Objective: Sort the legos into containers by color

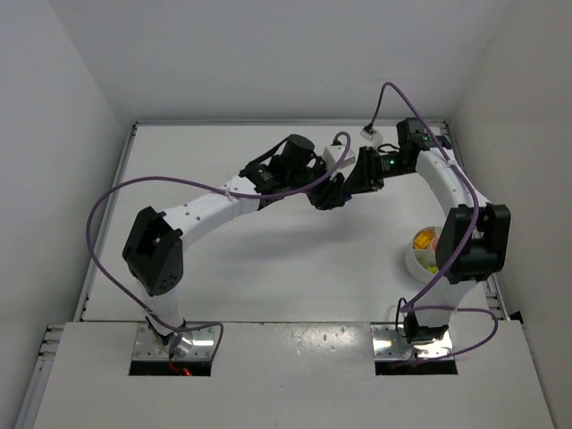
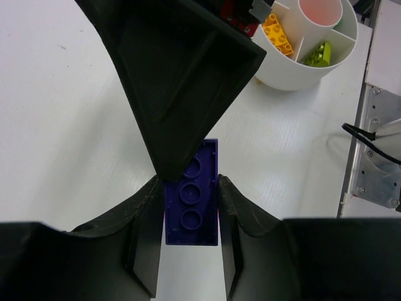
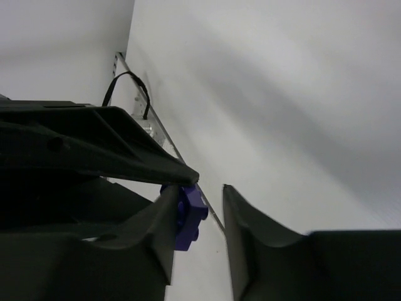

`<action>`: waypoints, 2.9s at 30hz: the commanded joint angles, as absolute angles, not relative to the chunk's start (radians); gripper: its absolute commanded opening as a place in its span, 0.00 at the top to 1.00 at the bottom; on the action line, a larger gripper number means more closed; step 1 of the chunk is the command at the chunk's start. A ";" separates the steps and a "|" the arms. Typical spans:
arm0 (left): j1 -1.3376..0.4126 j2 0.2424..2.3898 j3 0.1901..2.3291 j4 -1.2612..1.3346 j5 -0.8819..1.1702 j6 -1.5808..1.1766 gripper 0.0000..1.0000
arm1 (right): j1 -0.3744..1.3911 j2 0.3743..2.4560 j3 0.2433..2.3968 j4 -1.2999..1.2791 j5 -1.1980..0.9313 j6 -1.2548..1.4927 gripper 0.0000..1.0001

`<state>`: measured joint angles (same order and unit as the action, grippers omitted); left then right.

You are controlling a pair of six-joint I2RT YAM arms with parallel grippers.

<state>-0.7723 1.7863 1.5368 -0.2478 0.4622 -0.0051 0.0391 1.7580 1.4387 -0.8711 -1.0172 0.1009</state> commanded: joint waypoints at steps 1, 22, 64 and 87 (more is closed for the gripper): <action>-0.787 1.769 1.582 -0.232 0.459 -0.003 0.93 | 0.060 1.755 1.440 -0.851 -1.078 0.111 0.71; -0.652 1.637 1.509 -0.296 0.342 -0.012 0.08 | -0.015 1.651 1.637 -1.100 -0.464 -0.147 1.00; -0.422 1.605 1.525 -0.514 0.525 0.006 0.00 | -0.520 1.500 1.347 -1.051 -0.190 -0.735 1.00; -0.404 1.624 1.516 -0.514 0.485 -0.005 0.00 | -0.511 1.491 1.230 -0.954 -0.230 -0.773 0.66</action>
